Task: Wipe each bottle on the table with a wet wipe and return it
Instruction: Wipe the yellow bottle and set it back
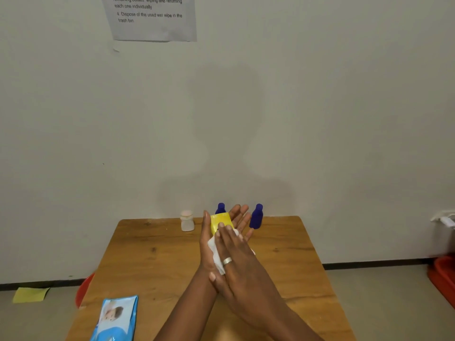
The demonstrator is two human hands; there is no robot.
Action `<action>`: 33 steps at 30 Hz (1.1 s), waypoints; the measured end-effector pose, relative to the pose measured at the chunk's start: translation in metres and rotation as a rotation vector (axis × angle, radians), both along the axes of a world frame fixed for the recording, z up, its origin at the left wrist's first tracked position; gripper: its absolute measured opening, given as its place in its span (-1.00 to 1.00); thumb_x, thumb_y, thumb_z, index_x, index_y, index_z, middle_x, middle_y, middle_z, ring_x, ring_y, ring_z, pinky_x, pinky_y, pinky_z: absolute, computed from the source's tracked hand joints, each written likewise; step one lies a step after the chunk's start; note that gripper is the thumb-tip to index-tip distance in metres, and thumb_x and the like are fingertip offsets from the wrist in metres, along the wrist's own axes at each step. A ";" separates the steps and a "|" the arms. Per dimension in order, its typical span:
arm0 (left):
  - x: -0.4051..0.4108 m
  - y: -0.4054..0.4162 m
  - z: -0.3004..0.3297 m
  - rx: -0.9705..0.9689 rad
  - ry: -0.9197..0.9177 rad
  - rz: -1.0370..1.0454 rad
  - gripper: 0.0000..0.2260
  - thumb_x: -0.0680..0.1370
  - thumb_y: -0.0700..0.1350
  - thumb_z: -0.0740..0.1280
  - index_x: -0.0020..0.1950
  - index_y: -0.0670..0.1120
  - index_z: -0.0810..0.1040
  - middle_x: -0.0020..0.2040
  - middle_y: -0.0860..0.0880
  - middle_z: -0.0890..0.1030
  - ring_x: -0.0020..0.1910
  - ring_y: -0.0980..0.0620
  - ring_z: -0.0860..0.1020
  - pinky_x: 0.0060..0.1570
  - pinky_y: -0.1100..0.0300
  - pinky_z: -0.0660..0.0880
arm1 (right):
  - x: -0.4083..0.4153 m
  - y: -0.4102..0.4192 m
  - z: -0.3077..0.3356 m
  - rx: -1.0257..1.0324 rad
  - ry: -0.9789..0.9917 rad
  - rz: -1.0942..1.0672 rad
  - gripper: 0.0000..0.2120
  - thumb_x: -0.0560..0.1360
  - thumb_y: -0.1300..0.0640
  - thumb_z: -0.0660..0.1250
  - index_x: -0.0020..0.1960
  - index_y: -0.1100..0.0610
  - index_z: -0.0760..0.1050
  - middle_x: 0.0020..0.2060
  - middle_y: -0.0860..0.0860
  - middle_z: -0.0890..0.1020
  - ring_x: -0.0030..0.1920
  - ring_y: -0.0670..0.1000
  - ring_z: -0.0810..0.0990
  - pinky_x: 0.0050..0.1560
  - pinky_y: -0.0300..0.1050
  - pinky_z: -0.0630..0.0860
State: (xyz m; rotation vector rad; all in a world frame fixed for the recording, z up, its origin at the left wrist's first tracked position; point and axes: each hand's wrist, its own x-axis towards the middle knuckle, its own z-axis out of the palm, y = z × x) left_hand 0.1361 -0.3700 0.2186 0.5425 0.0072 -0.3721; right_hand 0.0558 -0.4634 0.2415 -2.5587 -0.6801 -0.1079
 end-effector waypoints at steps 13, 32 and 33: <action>-0.001 -0.002 0.018 0.050 0.109 0.141 -0.44 0.50 0.32 0.16 0.06 -0.17 0.56 0.36 -0.24 0.51 0.38 -0.16 0.46 0.45 -0.07 0.26 | -0.003 -0.006 -0.013 0.116 0.026 -0.042 -0.28 0.49 -0.38 -0.12 0.52 -0.09 -0.24 0.51 -0.24 -0.24 0.48 -0.26 -0.32 0.49 -0.22 -0.15; -0.029 -0.031 0.019 1.093 -0.539 0.479 -0.57 0.38 0.24 0.41 0.08 0.05 0.37 -0.19 -0.03 0.53 -0.28 0.10 0.53 -0.32 0.17 0.51 | 0.010 -0.044 -0.042 1.607 1.130 -0.529 -0.71 0.57 0.26 0.24 0.24 0.38 0.43 0.17 0.38 0.55 0.12 0.33 0.58 0.15 0.26 0.52; -0.030 -0.034 0.019 1.102 -0.548 0.468 -0.57 0.39 0.24 0.41 0.08 0.05 0.37 -0.21 0.01 0.51 -0.30 0.12 0.52 -0.34 0.22 0.49 | 0.011 -0.043 -0.042 1.616 1.122 -0.540 -0.70 0.58 0.24 0.22 0.25 0.37 0.43 0.18 0.38 0.55 0.16 0.34 0.56 0.17 0.29 0.50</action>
